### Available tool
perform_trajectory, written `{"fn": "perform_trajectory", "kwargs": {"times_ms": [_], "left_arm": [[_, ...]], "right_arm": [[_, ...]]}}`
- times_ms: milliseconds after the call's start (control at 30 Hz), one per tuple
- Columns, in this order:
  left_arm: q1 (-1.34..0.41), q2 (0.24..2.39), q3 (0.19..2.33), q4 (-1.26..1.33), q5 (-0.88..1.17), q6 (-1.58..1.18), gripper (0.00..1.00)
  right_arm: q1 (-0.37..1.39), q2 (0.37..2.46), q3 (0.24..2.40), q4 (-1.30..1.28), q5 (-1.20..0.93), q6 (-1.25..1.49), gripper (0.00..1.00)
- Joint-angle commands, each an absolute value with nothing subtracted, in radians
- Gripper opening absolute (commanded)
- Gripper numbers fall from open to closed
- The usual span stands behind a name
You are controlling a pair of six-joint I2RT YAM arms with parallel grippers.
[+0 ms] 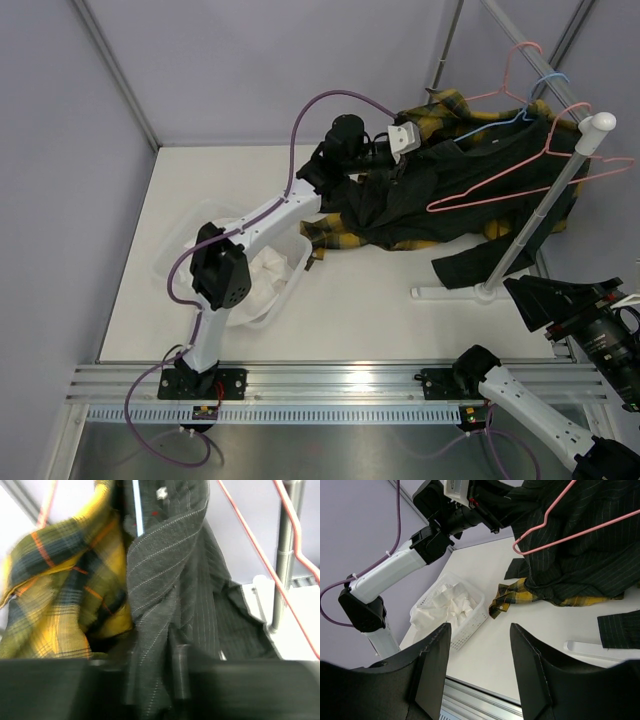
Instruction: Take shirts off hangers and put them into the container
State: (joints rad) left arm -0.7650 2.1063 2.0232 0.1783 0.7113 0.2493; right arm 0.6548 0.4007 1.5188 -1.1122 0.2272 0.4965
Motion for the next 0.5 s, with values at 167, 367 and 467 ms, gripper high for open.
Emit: {"fn": "perform_trajectory", "kwargs": {"times_ms": [167,367,467], "left_arm": [[-0.788,1.979,2.048,0.218,0.652,0.151,0.0],[-0.788,1.772,1.93,0.316,0.512,0.003,0.0],[-0.788,1.724,2.011,0.177,0.5,-0.052,0.0]], "right_arm": [[0.663,0.425,1.505,-1.1,0.248,0.485,0.59],[0.663,0.454,1.519,-1.114,0.272,0.465,0.59],[0.661,0.494,1.537,-1.111,0.273,0.451,0.6]]}}
